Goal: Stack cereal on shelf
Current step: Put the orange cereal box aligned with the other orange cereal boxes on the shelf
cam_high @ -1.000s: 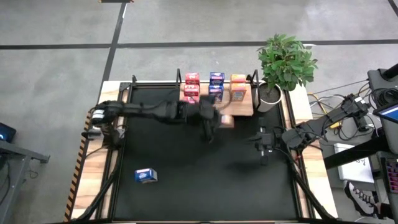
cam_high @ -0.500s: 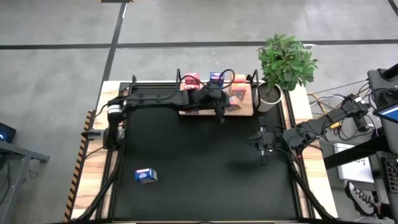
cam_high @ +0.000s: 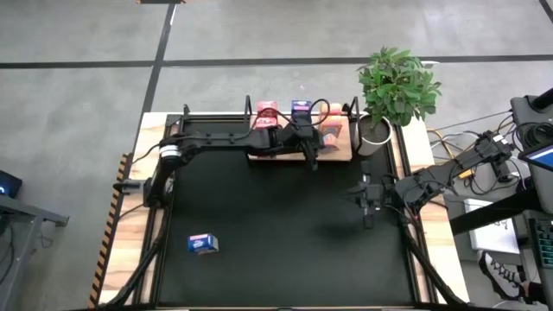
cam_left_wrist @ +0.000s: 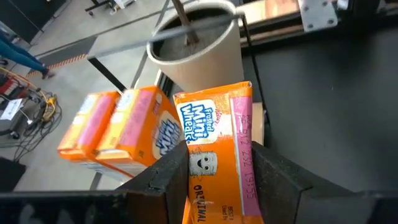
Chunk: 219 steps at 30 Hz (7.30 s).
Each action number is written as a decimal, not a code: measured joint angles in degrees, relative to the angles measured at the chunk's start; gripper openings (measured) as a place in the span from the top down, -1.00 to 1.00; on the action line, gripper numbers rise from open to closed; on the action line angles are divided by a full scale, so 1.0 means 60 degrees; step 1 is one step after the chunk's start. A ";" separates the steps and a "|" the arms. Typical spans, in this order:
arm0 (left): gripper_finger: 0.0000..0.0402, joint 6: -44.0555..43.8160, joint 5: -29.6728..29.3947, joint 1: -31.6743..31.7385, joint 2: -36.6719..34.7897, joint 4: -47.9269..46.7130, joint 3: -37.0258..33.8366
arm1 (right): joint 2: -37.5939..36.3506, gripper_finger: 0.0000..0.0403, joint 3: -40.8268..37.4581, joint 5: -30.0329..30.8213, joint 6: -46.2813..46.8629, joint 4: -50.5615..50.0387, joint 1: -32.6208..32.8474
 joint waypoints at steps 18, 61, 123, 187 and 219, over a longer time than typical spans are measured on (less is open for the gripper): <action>0.01 -0.0025 -0.0001 0.0094 0.0484 0.0759 0.0000 | -0.0113 0.95 0.0000 0.0004 -0.0076 -0.0015 -0.0004; 0.58 0.0453 -0.1677 -0.0795 0.0357 -0.5714 0.1596 | -0.0108 0.95 0.0007 0.0000 0.0182 -0.0292 -0.0004; 0.81 -0.0483 -0.1652 -0.2131 -0.7701 0.1421 -0.7809 | 0.2473 0.95 0.3373 0.1341 0.0628 -0.2490 -0.3238; 0.81 0.1504 -0.1845 -0.2135 -0.7800 0.1708 -0.7909 | 0.8147 -0.37 0.8619 -0.2766 -0.2753 -0.9240 -0.7877; 0.81 0.1169 -0.1834 -0.2135 -0.7800 0.1501 -0.7905 | 0.8289 0.14 0.8619 -0.2772 -0.2466 -1.0802 -0.8182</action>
